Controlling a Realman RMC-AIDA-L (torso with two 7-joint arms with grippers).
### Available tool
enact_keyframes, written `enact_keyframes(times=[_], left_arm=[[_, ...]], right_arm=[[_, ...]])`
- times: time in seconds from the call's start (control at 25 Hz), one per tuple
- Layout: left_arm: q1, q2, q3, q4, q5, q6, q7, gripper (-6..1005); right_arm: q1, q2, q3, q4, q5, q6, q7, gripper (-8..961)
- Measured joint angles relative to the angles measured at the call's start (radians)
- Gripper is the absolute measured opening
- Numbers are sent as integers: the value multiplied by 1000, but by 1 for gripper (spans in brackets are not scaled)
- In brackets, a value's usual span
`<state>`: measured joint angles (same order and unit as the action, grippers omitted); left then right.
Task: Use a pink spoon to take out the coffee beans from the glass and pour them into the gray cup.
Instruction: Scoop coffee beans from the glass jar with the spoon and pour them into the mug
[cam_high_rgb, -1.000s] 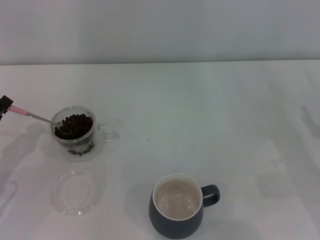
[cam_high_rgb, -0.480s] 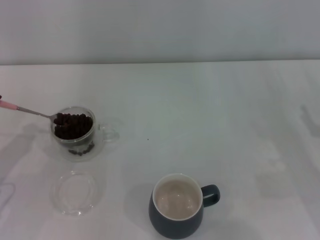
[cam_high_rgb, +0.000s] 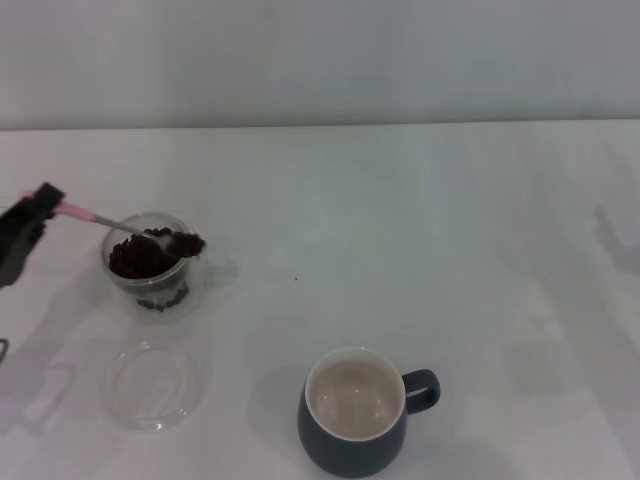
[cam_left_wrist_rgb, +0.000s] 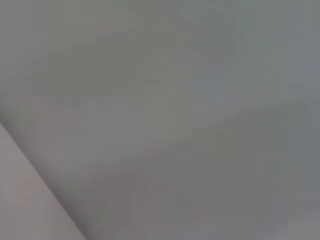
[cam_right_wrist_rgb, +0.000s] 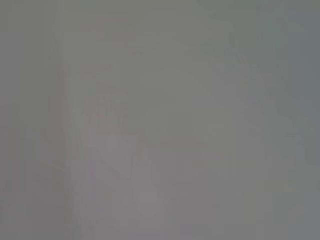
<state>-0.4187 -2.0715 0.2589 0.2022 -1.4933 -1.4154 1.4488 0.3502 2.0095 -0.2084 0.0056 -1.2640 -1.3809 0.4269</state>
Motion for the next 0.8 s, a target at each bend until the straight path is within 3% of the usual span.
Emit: enact_keyframes(times=[0.28,0.64,0.8], left_arm=[[-51,-3,11,-73,45,-1,30,134],[-118,-7,130,-132,54,-24,50,134],[-126,-8,144,-142,77,-70,76,134]], right_arm=[[4,1,-4,1,-2,0,-1,843],[12,2,-10,4,-8,0,-1,843],[13,2,-10,6,-9,0,-1,843]])
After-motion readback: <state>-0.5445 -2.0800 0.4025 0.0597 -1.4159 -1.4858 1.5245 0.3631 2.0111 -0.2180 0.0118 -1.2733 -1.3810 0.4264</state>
